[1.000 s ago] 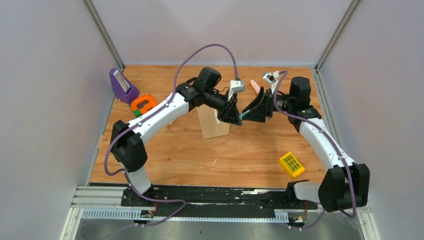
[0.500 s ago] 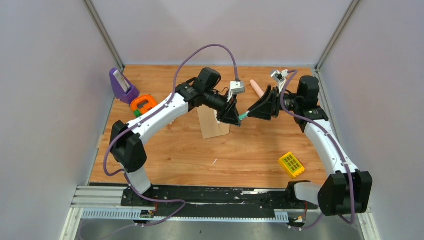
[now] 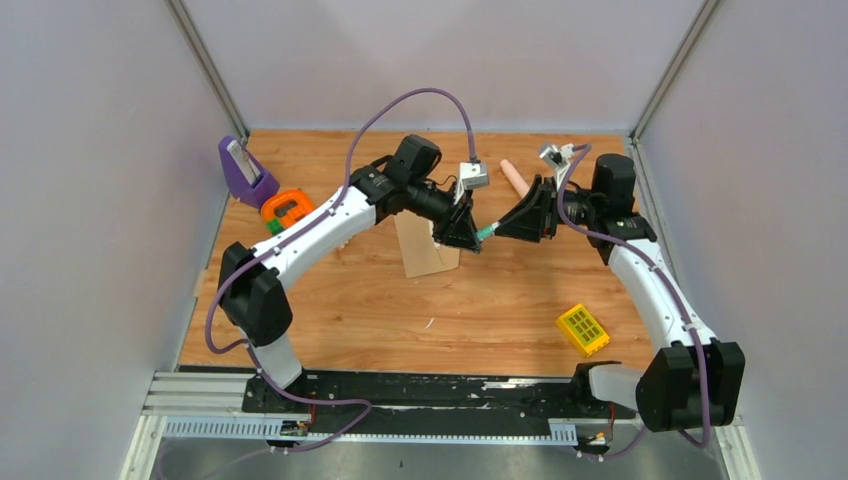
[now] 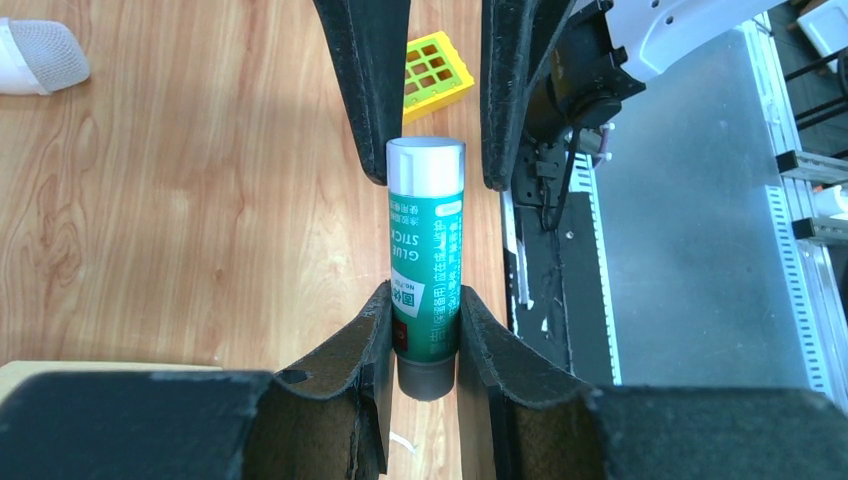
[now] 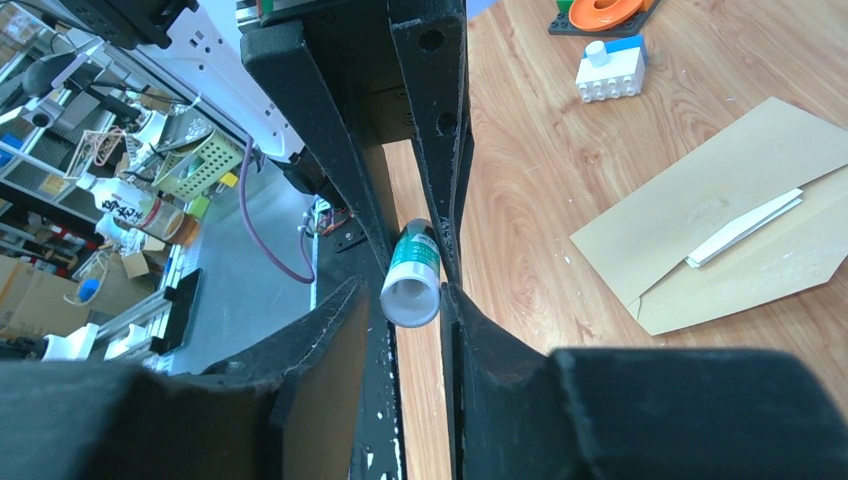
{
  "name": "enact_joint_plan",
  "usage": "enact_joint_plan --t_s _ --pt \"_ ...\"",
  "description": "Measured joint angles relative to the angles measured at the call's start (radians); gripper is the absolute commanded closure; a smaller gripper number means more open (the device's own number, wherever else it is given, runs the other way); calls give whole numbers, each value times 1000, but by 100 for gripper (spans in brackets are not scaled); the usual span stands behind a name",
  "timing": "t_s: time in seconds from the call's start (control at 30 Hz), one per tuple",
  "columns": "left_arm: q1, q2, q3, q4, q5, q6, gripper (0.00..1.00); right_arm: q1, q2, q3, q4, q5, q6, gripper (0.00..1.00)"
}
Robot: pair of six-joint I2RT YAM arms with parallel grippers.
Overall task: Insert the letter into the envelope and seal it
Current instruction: Unscrew the solid glue.
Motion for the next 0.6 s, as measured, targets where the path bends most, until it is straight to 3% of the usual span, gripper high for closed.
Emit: enact_joint_plan --t_s 0.2,0.27,0.3,0.33,0.4,0.47,0.6 --pt "0 -3 -3 -11 3 0 88 9 2 0 -10 19 -14 95" --pt "0 -3 -3 -16 2 0 72 12 6 0 -11 21 -17 100" --pt "0 -3 -3 -18 1 0 60 13 8 0 -13 21 -17 100" --pt "0 -3 -3 -19 0 0 56 13 9 0 -14 21 -17 100" --pt "0 -3 -5 -17 -2 3 37 14 13 0 -16 21 -17 100" --pt "0 -3 -5 -14 -2 2 25 19 14 0 -21 21 -17 100" --pt "0 -3 -5 -14 -2 4 25 22 14 0 -22 20 -17 100"
